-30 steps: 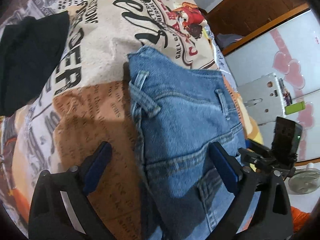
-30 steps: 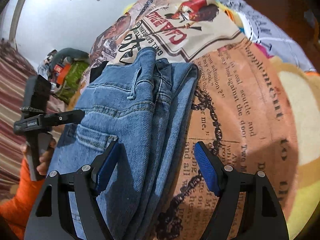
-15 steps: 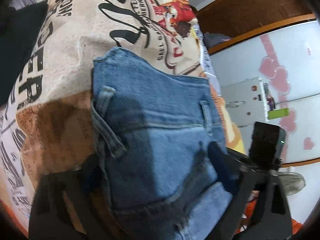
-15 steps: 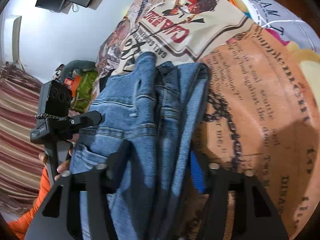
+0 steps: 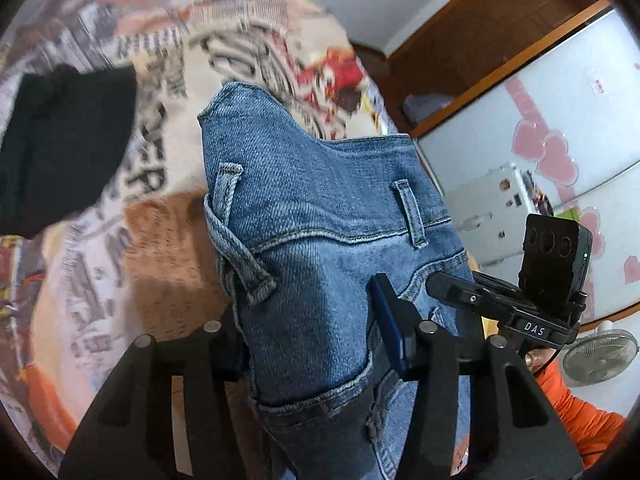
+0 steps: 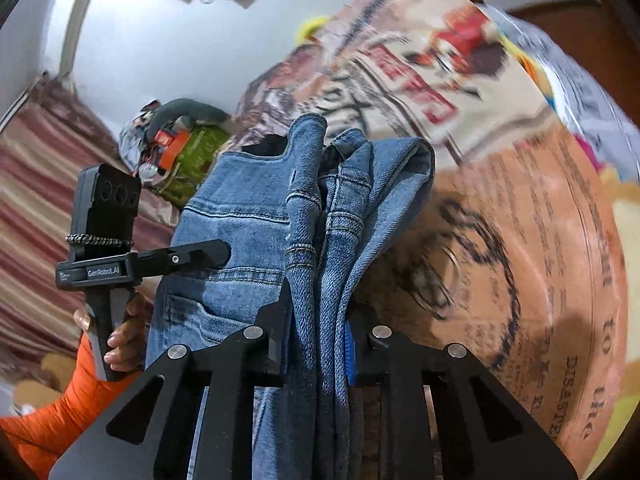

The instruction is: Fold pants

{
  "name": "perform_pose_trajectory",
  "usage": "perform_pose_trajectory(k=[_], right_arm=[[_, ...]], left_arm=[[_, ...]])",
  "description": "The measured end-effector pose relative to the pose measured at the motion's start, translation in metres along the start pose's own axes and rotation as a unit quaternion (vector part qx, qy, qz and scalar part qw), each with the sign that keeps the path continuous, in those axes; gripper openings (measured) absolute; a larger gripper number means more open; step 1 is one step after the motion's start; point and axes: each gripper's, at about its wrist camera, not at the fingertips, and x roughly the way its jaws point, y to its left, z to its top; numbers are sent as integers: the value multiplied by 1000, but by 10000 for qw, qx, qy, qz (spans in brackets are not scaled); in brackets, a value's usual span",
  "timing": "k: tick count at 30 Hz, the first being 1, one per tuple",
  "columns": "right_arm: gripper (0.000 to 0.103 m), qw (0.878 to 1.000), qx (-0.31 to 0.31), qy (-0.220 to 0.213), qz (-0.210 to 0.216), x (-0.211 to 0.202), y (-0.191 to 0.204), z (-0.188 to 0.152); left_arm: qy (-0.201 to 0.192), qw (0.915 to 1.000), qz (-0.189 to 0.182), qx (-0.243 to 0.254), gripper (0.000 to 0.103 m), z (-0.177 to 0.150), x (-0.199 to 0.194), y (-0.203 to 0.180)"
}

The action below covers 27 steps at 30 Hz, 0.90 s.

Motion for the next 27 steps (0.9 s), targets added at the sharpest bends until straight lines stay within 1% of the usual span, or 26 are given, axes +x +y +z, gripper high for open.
perform_pose_trajectory(k=[4,8,12,13,17,21,27], right_arm=[[17,9990,-419,-126,47,6,31,21],[17,9953,-936,-242,103,23,70,47],[17,9897,-1392,-296,146,49,106,71],[17,9888,-1455,-297,156,51,109,73],[17,9852,-1679,-260,241,84,133,96],[17,9831,-1795,-181,304,124,147,117],[17,9839,-1764,-86,279,175,151,142]], left_arm=[[-514,9986,131,76,49,2,-44,4],[-1031,9934,459,179,48,8,-84,14],[-1415,9874,710,61,47,21,-117,41],[-1489,9858,778,37,47,26,-124,49],[-1711,9798,1034,-65,47,42,-147,83],[-1796,9756,1247,-212,47,59,-157,119],[-1776,9734,1393,-384,47,93,-147,165]])
